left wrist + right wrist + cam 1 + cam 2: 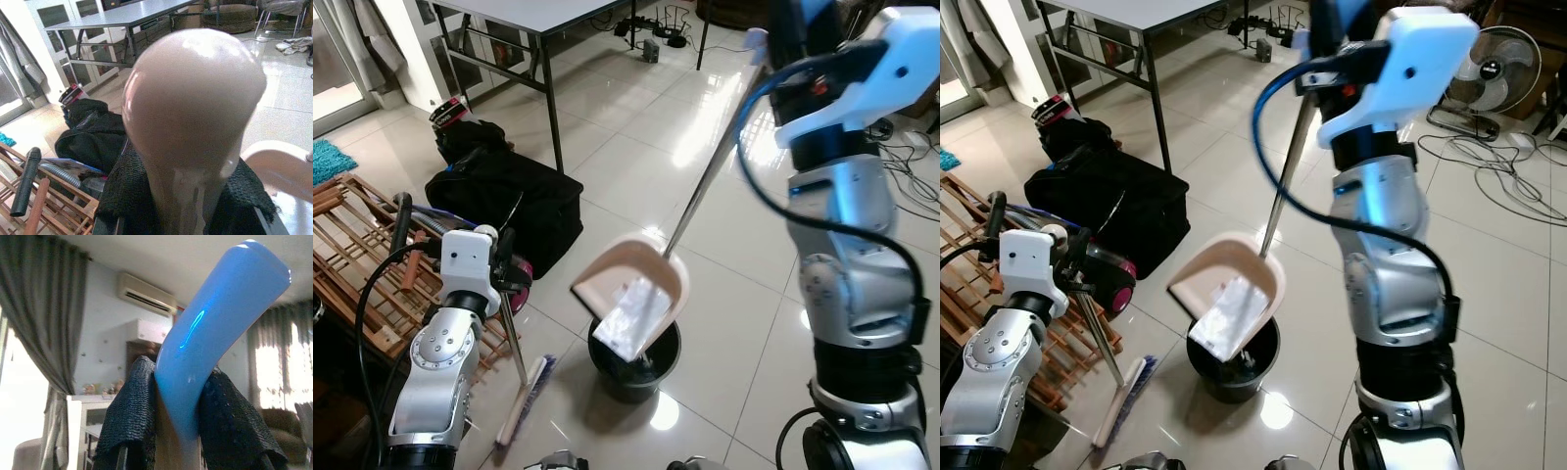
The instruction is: Sweep floor
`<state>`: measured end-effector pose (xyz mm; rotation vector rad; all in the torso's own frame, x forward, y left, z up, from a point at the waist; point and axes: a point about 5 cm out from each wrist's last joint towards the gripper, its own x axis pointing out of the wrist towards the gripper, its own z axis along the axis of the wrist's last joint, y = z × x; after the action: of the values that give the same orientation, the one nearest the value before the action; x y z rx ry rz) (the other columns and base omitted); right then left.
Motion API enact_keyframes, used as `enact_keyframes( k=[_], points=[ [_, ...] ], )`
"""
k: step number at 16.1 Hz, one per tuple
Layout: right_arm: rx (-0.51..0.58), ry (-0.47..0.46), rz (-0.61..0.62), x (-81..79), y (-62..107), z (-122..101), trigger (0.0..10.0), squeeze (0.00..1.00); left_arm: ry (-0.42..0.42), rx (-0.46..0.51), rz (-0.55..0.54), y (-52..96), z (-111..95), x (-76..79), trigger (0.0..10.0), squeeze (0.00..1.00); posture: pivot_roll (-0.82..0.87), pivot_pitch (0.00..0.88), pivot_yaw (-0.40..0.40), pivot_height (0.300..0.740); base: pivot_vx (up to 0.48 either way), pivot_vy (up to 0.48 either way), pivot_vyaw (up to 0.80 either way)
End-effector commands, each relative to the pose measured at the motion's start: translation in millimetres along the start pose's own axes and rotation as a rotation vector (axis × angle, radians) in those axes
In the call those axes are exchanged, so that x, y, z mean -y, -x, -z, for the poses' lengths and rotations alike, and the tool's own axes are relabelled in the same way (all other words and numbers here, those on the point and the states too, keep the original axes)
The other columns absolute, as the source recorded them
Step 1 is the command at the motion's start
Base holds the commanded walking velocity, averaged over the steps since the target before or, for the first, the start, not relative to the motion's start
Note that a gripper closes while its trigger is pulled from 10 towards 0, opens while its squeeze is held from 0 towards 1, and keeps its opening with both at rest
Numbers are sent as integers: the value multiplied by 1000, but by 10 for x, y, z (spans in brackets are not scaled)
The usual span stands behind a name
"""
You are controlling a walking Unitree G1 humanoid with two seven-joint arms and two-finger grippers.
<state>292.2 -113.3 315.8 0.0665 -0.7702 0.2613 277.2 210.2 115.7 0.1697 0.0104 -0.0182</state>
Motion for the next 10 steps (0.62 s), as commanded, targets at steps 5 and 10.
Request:
enact_keyframes(
  k=[5, 10],
  points=[
    [208, 60, -159, -317, -46, -116, 10000, 0, -26, 45, 4, 16, -75, -23, 10000, 0, -24, 99, 4, 740, 0, 0, 0],
    [312, 120, -347, -713, 24, -63, 10000, 0, -33, 55, 7, 18, -104, -18, 10000, 0, -9, 87, -4, 740, 0, 0, 0]
  ],
)
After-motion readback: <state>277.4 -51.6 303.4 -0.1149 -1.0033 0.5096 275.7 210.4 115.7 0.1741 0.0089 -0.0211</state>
